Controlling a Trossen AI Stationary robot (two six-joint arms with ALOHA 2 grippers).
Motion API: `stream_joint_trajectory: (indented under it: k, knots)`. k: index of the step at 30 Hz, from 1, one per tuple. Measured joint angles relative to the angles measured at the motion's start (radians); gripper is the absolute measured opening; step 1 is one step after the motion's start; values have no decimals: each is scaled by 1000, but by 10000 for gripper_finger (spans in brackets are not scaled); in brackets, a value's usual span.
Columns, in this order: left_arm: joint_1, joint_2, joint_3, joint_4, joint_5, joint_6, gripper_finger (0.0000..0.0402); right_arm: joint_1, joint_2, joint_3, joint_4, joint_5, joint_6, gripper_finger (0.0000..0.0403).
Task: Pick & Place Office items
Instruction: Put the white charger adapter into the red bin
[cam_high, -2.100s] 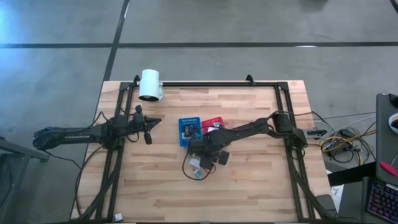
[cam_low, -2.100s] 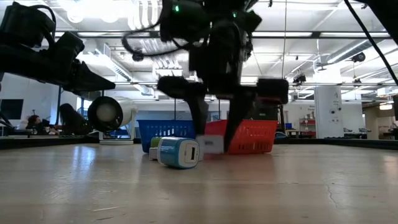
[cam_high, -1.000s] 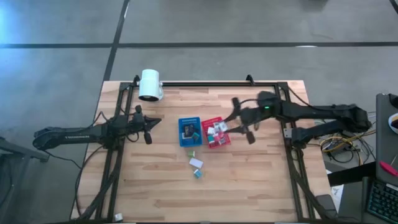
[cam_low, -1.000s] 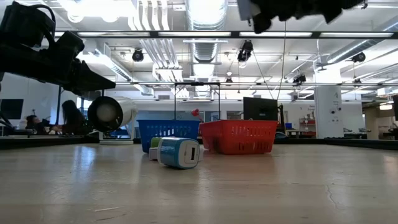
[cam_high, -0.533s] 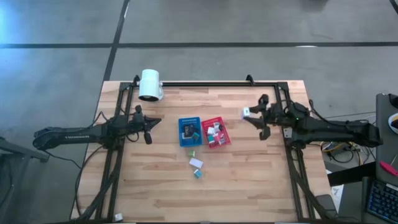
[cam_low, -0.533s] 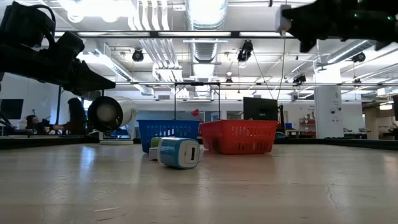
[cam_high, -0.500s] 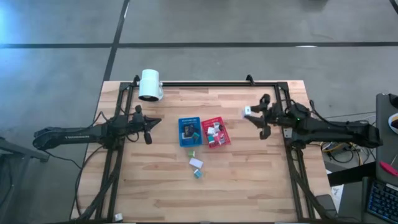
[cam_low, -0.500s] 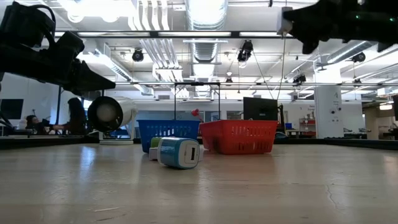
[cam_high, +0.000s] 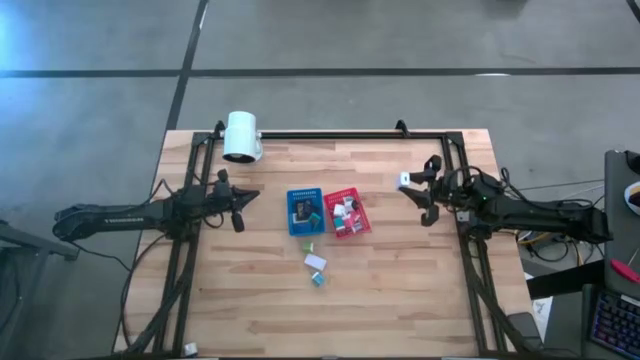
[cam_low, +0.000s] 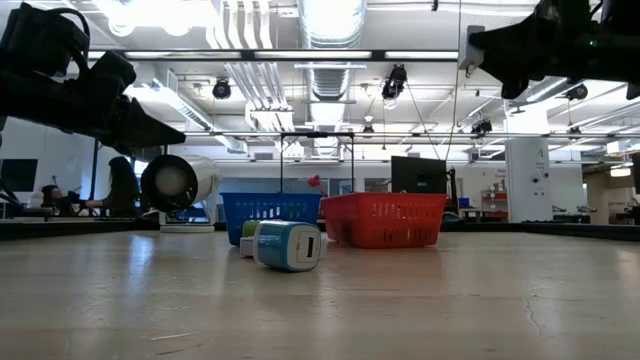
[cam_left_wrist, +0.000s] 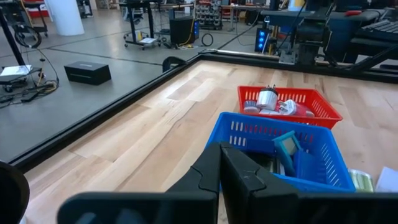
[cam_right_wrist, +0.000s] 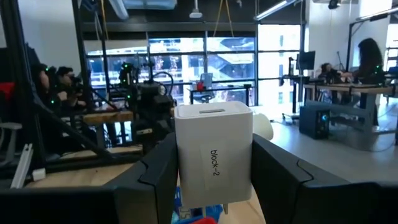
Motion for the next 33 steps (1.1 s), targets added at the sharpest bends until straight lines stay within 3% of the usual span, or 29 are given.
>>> stream_joint_trajectory:
  k: [20,33]
  knots:
    - [0,0,0,-8,0,-18,12,-27,4,-11,1,1,8,160]
    - [0,0,0,-8,-1,-23,12,-27,121,21,2,1,15,158]
